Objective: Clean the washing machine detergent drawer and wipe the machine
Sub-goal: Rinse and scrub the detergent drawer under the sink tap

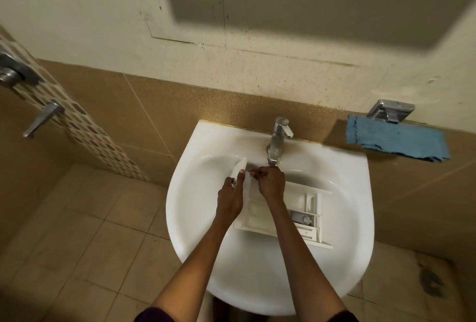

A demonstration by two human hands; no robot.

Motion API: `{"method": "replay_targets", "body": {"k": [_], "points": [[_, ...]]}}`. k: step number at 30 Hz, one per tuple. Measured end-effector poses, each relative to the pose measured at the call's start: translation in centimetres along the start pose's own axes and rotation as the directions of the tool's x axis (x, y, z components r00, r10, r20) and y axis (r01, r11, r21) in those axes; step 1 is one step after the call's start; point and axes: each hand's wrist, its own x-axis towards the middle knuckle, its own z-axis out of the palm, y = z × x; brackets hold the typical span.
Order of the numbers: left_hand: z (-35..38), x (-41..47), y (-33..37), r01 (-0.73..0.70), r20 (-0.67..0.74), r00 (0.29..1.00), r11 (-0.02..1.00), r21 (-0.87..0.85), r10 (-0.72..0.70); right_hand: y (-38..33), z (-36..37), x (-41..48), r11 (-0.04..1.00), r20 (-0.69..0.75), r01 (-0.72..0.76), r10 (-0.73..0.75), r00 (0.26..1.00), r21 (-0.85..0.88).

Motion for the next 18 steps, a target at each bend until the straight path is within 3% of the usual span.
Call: {"method": "replay_targets", "body": {"k": [7, 11, 15, 18], "points": [[0.0, -0.1, -0.2, -0.021, -0.003, 1.000, 1.000, 0.002, 0.021, -1.3, -0.9, 0.1, 0.986, -0.029, -0.112, 0.109, 0.994, -0.120], [-0.1, -0.2, -0.1, -0.019, 0.001, 1.000, 1.000, 0.007, 0.019, -0.8, -1.1, 0.3, 0.995, 0.051, -0.102, 0.103, 0.993, -0.011], [-0.1, -0.1, 0.0, -0.011, 0.002, 1.000, 1.000, 0.018, 0.011, -0.2, -2.5, 0.7, 0.973, 0.186, -0.106, 0.068, 0.980, 0.204], [-0.1, -0.1, 0.0, -0.018, 0.000, 1.000, 1.000, 0.018, 0.018, -0.3, -2.4, 0.4, 0.996, 0.181, -0.046, 0.032, 0.983, 0.072]]}}
